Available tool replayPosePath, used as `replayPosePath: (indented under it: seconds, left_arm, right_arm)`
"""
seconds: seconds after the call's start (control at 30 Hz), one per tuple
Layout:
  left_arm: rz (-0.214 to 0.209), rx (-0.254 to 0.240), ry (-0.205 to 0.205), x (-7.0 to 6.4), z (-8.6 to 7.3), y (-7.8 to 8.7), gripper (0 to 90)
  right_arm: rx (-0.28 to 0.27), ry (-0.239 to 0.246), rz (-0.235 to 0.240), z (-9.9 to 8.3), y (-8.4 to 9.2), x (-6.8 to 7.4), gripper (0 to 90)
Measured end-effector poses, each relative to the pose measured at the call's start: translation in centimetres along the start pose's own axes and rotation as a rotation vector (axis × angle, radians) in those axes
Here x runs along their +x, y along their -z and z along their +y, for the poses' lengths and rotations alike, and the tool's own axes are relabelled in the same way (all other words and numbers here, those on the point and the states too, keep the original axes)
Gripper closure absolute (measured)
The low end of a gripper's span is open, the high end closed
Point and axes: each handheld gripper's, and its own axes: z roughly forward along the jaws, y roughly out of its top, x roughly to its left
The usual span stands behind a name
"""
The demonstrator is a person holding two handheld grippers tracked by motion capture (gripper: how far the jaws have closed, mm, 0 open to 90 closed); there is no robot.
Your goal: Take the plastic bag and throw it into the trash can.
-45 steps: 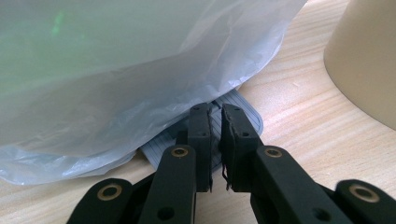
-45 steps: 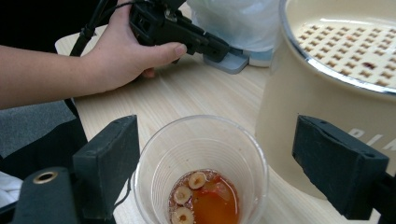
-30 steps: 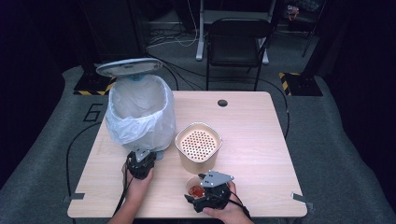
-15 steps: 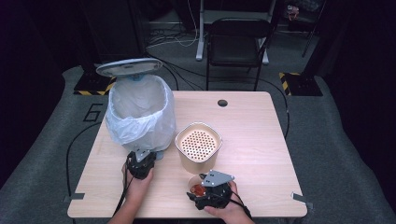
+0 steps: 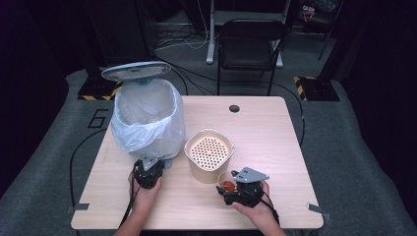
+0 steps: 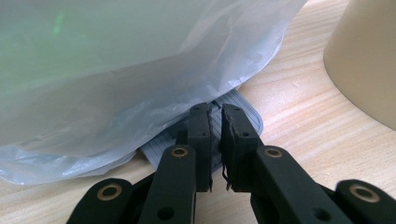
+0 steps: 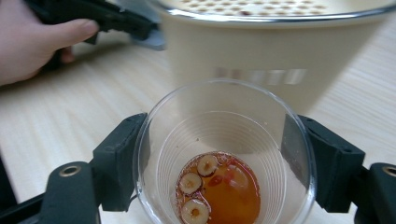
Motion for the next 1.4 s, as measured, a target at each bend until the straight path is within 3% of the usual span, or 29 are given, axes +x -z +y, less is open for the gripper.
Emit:
replayPosePath:
  seconds: [0.43,0.77,1.13,1.4]
  left_arm:
    - [0.0,0.008,-0.012,0.1,0.0,0.0,82.5]
    - [0.0,0.002,-0.002,0.0,0.0,0.0,82.5]
    - [-0.001,0.002,0.0,0.0,0.0,0.0,82.5]
    - [0.001,-0.004,0.001,0.0,0.0,0.0,82.5]
  right_arm:
    - [-0.021,-0.087,-0.157,-0.5,1.4,-5.0,23.6]
    - [-0.013,-0.123,-0.238,-1.1,1.8,-6.8,23.6]
    - [0.003,-0.164,-0.271,-1.9,2.0,-8.2,23.4]
    - [0.002,-0.204,-0.25,-2.2,1.9,-8.7,20.0]
